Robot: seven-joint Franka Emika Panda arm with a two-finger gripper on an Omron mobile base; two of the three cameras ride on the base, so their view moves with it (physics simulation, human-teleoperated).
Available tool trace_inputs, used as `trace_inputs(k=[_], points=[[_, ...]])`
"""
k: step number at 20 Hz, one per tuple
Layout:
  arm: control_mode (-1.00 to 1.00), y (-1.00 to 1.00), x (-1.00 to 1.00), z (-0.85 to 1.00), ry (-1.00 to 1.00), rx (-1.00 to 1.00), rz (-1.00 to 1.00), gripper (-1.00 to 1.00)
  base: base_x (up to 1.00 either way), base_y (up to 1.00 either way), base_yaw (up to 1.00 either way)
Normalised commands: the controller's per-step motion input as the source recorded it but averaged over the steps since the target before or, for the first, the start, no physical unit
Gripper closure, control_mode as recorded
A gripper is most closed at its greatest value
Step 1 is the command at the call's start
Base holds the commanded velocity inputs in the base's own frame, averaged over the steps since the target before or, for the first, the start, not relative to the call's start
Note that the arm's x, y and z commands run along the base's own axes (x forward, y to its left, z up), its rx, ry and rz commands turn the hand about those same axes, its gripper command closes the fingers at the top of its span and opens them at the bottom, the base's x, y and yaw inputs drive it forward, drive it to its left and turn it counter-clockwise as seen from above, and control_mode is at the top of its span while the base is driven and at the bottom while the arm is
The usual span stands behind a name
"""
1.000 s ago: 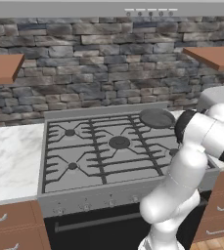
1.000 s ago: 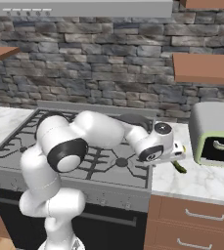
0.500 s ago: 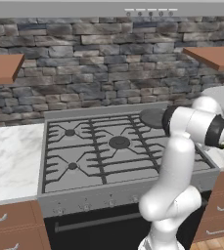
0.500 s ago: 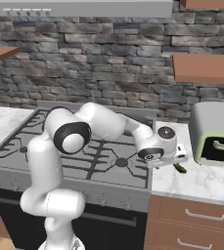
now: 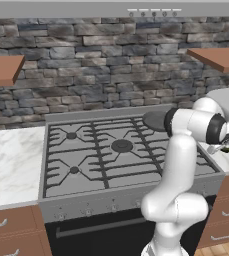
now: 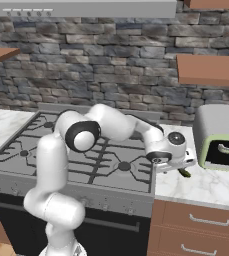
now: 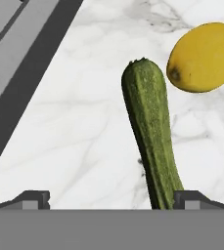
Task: Put the squash and lemon in the pan. Then turn on the rear right burner and set the heat to medium.
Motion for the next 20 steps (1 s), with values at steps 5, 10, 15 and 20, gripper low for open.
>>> trace_inputs(k=[5, 10, 15, 20], points=[[-1.00, -0.08, 0.35, -0.04, 0.00, 0.00, 0.02, -1.00, 0.00, 0.00, 0.00], [-1.00, -0.13, 0.31, -0.07, 0.00, 0.00, 0.02, -1.00, 0.00, 0.00, 0.00], [-1.00, -0.11, 0.36, -0.27, 0.04, -0.01, 0.02, -1.00, 0.00, 0.00, 0.00], [-1.00, -0.12, 0.37, -0.27, 0.06, 0.00, 0.02, -1.00, 0.00, 0.00, 0.00]])
